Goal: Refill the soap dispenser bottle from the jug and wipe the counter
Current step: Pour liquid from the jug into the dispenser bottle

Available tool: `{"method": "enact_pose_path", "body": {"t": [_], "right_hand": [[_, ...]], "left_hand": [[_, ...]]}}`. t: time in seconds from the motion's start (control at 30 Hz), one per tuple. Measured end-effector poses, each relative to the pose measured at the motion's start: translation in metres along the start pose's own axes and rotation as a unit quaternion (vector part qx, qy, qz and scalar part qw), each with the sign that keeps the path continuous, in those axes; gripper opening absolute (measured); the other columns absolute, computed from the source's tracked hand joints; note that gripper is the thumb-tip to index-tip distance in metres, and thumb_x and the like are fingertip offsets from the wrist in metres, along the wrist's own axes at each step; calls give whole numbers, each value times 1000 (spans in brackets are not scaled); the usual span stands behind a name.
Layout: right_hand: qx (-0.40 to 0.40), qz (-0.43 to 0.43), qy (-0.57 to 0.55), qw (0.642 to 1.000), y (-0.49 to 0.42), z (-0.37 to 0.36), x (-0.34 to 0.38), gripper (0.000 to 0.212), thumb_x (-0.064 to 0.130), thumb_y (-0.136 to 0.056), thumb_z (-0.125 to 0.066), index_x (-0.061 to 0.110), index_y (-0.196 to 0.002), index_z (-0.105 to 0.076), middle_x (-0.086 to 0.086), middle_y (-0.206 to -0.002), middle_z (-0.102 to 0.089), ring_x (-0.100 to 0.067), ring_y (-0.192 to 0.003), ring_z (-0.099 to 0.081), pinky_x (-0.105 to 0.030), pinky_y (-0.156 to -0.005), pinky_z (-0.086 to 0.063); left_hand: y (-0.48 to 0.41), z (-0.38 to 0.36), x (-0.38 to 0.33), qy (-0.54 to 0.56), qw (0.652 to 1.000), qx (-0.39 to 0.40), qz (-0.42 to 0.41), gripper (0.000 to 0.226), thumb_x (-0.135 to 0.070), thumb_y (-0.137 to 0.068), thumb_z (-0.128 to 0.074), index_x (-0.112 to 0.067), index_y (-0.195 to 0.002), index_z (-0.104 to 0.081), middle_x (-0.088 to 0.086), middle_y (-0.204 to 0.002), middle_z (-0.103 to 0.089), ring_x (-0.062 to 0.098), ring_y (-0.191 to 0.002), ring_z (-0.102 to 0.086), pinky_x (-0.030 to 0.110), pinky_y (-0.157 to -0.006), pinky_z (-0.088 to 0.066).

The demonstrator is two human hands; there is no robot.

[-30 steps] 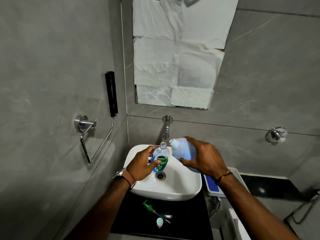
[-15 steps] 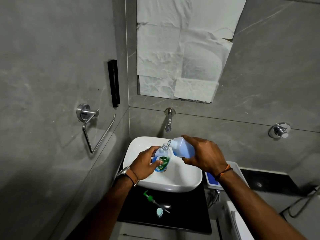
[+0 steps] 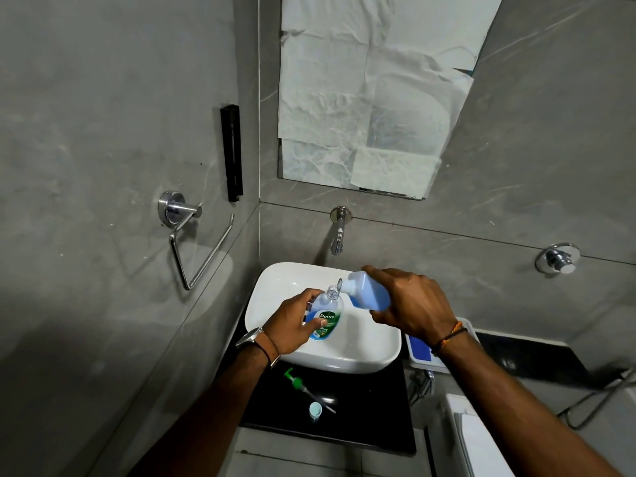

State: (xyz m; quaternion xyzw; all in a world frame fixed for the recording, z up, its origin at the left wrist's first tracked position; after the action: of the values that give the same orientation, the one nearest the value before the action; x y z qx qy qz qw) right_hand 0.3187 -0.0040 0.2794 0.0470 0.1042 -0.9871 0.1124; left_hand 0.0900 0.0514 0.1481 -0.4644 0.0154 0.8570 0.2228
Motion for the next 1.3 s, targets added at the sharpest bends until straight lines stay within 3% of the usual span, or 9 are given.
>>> {"method": "enact_pose_path", "body": {"t": [0.6,1.3], "right_hand": [[14,8,34,999,7,12,7,91,47,-66,-80,43,-148,-42,14,-133,-65,-29,-99,-70,-37,-69,-56],[18,16,38,999,12,14,12,88,41,-67,-76,44,-148,-42,14,-134,-64,-27,-102,-69,-34,-71,-54]], "left_hand": [[8,-7,-8,6,1000,10,16,48,-26,-90,-68,-21,-133,-45,2,-131,-62,20,-117,-60,39,-98,-55],[20,-6,-11,-4,1000,2,13,48,-26,-89,-69,-23,-131,-46,1,-128,-63,18,-114,-61,39,-96,-56]]}}
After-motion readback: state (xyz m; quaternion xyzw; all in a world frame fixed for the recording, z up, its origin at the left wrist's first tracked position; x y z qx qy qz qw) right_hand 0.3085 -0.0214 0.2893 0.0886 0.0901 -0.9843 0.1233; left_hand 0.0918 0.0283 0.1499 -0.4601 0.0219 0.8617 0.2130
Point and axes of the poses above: each hand's wrist, its own y-axis away from the middle knuckle, its own z-axis out of the back of the hand, x = y × z, the point moved 1 cm from there along -y, towards the middle knuckle
